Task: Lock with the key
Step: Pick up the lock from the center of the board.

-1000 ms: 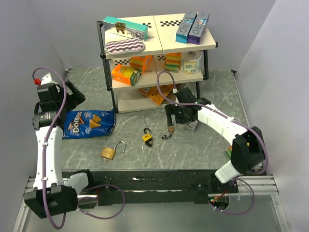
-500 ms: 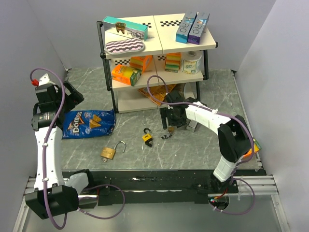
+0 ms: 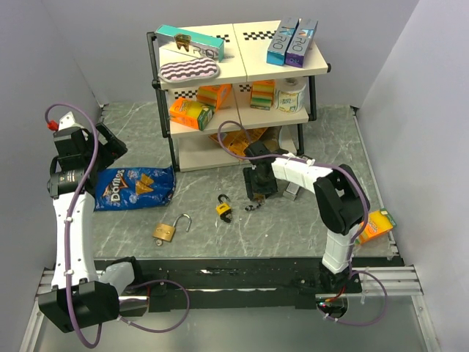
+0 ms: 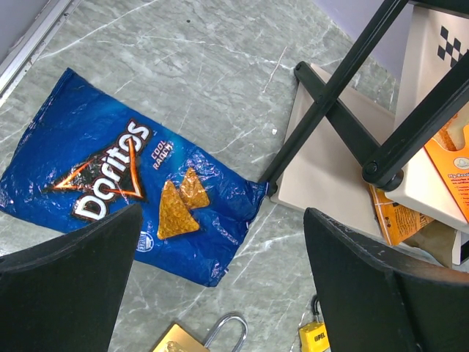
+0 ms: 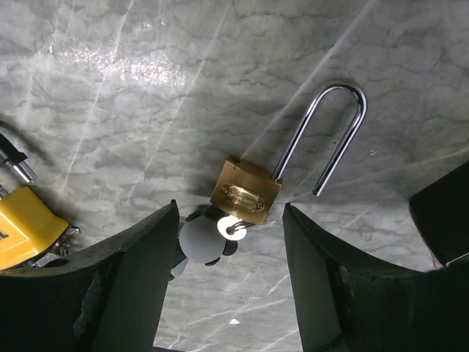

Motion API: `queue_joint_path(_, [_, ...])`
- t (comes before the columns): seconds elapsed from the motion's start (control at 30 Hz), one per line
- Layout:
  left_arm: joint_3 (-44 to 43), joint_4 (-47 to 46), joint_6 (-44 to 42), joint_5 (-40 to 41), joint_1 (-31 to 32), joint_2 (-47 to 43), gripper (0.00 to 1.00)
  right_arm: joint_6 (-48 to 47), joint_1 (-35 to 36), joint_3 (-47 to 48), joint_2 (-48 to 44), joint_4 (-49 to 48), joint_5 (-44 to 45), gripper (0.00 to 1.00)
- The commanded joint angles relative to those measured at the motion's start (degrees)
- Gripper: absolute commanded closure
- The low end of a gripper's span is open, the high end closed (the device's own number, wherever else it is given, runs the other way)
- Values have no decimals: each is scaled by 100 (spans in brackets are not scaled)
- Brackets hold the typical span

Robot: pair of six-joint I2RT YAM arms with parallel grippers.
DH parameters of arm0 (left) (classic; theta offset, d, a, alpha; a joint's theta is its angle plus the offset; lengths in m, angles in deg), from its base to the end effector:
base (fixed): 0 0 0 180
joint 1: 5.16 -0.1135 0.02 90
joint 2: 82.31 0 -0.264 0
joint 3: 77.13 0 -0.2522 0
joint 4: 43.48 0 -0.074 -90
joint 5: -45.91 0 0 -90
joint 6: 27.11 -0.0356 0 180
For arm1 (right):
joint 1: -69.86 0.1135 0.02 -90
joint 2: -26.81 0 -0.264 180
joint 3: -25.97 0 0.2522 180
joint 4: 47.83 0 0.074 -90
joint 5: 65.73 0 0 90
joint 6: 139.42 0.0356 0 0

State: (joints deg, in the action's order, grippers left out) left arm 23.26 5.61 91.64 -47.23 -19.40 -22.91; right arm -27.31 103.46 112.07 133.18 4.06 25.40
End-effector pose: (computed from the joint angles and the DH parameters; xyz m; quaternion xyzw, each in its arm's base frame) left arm 0.2120 0.0518 0.3750 -0.3024 0.8060 -0.0876 0.5012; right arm 0.3040 0.2012 0.1751 -0.0974 0.9830 0.0638 0.1416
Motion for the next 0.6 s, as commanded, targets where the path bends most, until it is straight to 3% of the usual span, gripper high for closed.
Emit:
queue_joint_path(0.0, [54, -158, 34, 67, -35, -183, 4, 127, 14, 229, 51, -148, 204, 35])
queue_joint_path(0.43, [-16, -114, -10, 41, -35, -200, 4, 162, 6, 132, 376, -210, 256, 46])
queue_joint_path(0.53, [19, -123, -27, 15, -44, -200, 4, 145, 6, 140, 420, -192, 335, 51])
queue_joint_path(0.57, [10, -97, -45, 15, -35, -209, 4, 145, 6, 140, 411, -201, 353, 58])
